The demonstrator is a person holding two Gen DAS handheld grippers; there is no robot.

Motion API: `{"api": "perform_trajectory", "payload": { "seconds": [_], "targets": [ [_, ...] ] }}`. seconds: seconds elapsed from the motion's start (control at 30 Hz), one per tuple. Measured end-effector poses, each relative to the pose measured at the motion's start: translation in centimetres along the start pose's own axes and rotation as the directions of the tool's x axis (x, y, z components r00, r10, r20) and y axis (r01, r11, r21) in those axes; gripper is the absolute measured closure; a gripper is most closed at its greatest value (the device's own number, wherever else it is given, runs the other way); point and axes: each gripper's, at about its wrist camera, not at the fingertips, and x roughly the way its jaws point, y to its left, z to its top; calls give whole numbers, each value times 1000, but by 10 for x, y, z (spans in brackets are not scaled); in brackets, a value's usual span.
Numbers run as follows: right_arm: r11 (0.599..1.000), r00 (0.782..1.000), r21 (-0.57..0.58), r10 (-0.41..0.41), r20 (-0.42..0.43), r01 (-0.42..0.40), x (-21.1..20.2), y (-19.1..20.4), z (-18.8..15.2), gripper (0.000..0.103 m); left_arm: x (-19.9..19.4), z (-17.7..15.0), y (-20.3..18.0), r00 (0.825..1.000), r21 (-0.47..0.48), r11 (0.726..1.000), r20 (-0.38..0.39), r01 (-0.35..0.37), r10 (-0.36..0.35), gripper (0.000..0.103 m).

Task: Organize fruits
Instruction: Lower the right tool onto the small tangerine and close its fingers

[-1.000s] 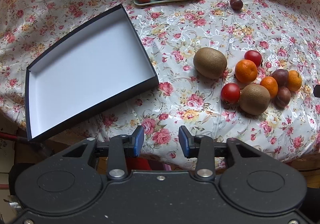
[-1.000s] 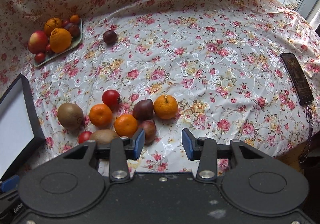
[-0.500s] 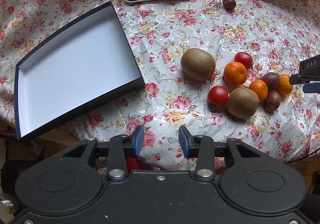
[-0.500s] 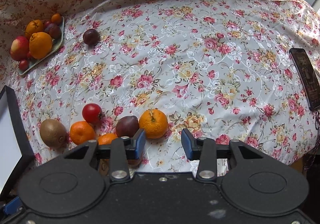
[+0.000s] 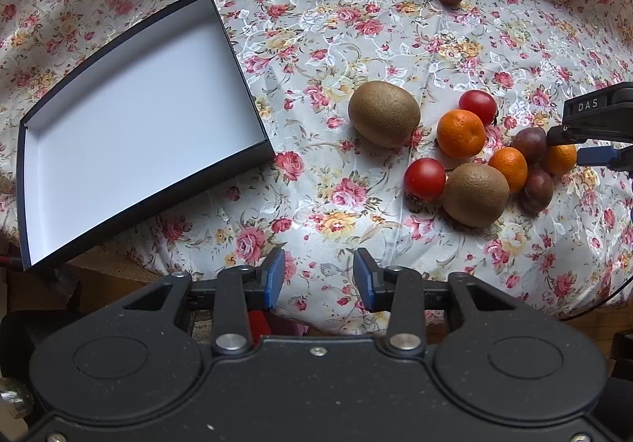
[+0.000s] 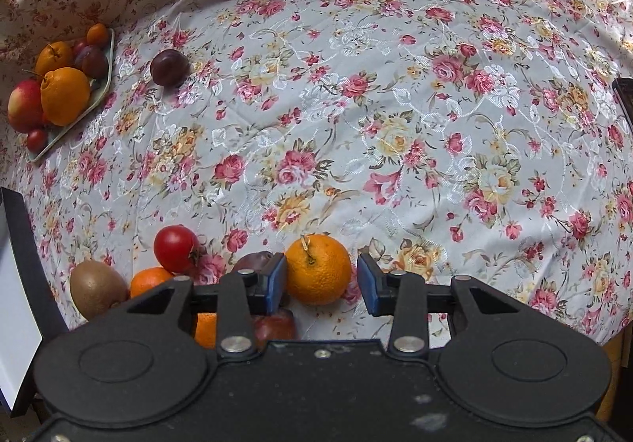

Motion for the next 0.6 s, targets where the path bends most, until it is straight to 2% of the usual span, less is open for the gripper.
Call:
{"api": "perform_trajectory", "payload": {
  "seconds": [0.3, 0.5, 0.57, 0.6],
  "targets": [
    [1000, 1000, -8, 5, 24, -5, 5, -5, 3, 60, 3, 1, -4, 1000, 7, 1000, -9, -13, 13, 54],
    [999, 1000, 27, 23, -1, -23, 14, -21, 3, 47, 4, 1, -8, 1000, 13, 1000, -14, -23, 23, 54],
    [999, 999, 36, 18, -45, -17, 22, -26, 2, 49, 5, 1, -10, 1000, 15, 1000, -16, -19, 19, 54],
    [999, 999, 33, 4, -32, -3, 23, -27, -1, 51, 5, 1, -12, 1000, 19, 1000, -18, -18, 18, 54]
  ]
}}
